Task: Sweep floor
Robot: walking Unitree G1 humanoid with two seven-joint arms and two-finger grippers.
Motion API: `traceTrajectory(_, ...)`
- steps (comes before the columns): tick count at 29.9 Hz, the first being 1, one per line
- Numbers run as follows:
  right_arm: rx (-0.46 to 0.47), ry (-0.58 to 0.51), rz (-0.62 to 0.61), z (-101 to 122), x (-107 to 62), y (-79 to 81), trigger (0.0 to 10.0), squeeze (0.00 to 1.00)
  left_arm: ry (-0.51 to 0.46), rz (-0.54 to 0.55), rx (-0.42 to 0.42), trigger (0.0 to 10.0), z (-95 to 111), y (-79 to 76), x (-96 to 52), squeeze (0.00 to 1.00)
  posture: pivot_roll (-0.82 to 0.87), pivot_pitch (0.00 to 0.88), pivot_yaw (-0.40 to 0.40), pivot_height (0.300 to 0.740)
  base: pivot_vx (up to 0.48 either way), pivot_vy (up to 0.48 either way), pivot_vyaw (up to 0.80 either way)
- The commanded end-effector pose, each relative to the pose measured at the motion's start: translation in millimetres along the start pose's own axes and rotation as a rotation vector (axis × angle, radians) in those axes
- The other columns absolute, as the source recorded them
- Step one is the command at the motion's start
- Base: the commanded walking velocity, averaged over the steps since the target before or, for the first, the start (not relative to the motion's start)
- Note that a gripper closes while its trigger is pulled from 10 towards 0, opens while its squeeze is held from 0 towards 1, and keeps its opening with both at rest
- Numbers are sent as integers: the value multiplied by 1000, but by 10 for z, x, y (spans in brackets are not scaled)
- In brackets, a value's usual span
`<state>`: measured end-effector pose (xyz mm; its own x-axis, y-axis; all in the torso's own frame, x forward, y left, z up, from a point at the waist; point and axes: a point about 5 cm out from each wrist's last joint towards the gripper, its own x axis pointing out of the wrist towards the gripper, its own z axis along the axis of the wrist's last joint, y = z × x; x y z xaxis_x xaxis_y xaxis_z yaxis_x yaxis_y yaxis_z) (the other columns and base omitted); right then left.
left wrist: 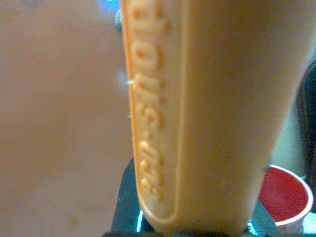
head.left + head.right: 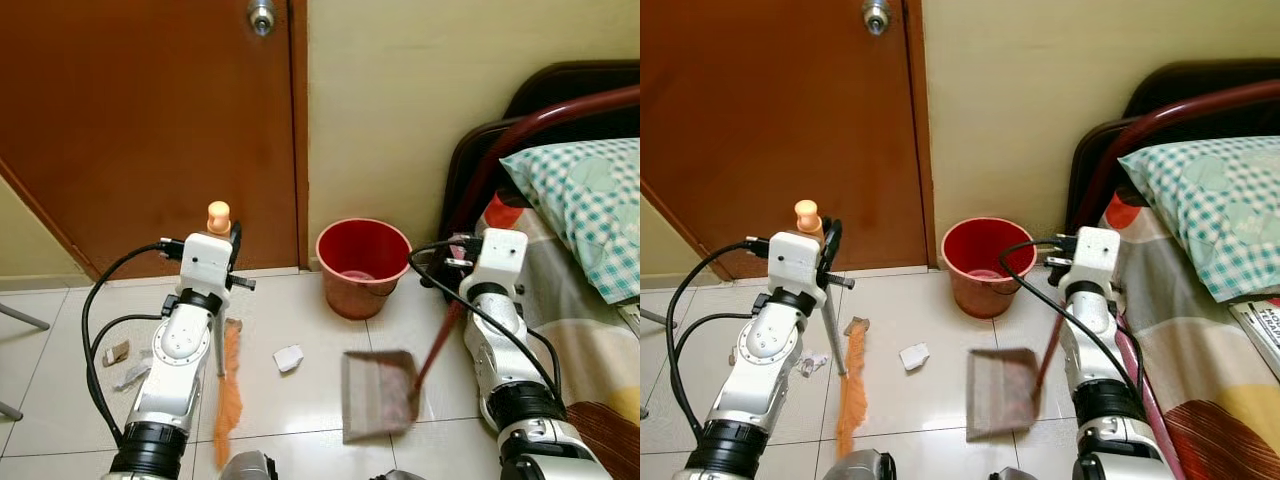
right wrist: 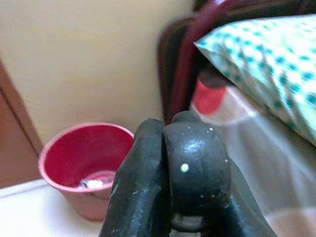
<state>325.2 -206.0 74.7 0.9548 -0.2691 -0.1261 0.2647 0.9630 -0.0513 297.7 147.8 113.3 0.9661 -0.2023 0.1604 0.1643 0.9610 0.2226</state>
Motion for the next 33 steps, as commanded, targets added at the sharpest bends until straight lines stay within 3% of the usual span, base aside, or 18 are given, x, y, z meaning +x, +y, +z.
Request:
traceTrajectory(1,14,-50,-26,122,52,11,10000,0,14,-33,-54,10000,-40,-86,40,0,56,127,1,740,0,0,0)
traceTrajectory(9,56,-51,-155,73,58,-60,10000,0,16,-182,-110,10000,-31,-382,214,0,41,172,30,740,0,0,0)
traceTrajectory(22,36,-24,-233,-49,13,-165,10000,0,37,-384,-191,10000,-90,-826,142,0,30,207,44,740,0,0,0)
traceTrajectory(26,9,-18,-227,-47,27,-127,10000,0,-6,-467,-241,10000,16,-1000,105,0,35,206,39,740,0,0,0)
traceTrajectory(29,8,-18,-223,-46,29,-117,10000,0,-14,-478,-253,10000,44,-1027,105,0,35,206,39,740,0,0,0)
traceTrajectory(33,2,-18,-213,-35,40,-83,10000,0,-69,-539,-315,10000,230,-1178,105,0,33,199,34,740,0,0,0)
